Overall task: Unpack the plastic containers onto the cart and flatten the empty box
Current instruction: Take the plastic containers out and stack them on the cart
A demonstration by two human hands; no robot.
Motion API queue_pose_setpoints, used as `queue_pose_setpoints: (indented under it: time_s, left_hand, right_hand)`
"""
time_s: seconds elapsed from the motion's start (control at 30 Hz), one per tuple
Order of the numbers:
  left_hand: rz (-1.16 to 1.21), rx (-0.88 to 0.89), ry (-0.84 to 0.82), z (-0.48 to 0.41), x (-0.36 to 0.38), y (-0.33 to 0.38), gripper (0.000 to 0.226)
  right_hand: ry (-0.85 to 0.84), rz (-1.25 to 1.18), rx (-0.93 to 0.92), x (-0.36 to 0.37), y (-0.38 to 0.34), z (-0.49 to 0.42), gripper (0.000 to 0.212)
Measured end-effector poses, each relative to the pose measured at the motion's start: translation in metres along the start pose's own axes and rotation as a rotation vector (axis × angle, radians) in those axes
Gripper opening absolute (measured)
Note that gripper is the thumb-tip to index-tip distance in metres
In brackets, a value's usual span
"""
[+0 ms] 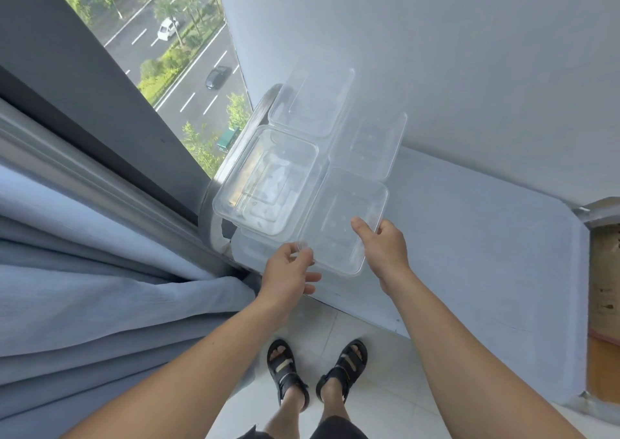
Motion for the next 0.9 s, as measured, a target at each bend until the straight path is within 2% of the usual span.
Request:
queue_pose_setpoints:
  time_s: [0.1,0.33,0.47,0.6,0.63,0.73,0.9]
  left_hand:
    - [-0.046,-0.002,0.006,0.003,-0.001,0.003,0.020]
    - [-0.188,-0.028,0.047,0.011,-0.003,0.013,0.021]
    - [-0.322,-0.006,0.082,0.030,-0.007,0.023,0.024]
    - [-0.569,0.100,0.084,0.050,-0.007,0.036,0.023]
    - [-0.635,0.115,0.068,0.057,-0.006,0.038,0.024]
    - [-0.898,0.184,0.045,0.077,0.002,0.050,0.046]
    - [-1.095,0.511,0.012,0.112,0.035,0.090,0.053]
  right_hand:
    - [-0.009,0.012,0.002,-0.001,0.003,-0.001,0.035]
    - [-0.039,0.074,-0.005,-0.004,0.002,-0.001,0.044]
    - [-0.088,0.100,0.006,-0.018,0.003,0.002,0.039]
    - [-0.103,0.259,-0.048,-0.043,-0.004,0.017,0.064]
    - [-0.110,0.315,-0.071,-0.049,-0.006,0.022,0.065]
    - [-0.134,0.479,-0.154,-0.070,-0.011,0.044,0.070]
    - [-0.079,0.577,-0.264,-0.109,-0.019,0.093,0.069]
Point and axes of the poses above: each hand's wrist, its own z-axis away from the middle knuckle, its own x-axis out of the palm, y = z × x, the point moved 4 cm from there along -z, towards the middle knuckle, and after that the axes turned 6 degrees about -z, right-handed, at the moved point
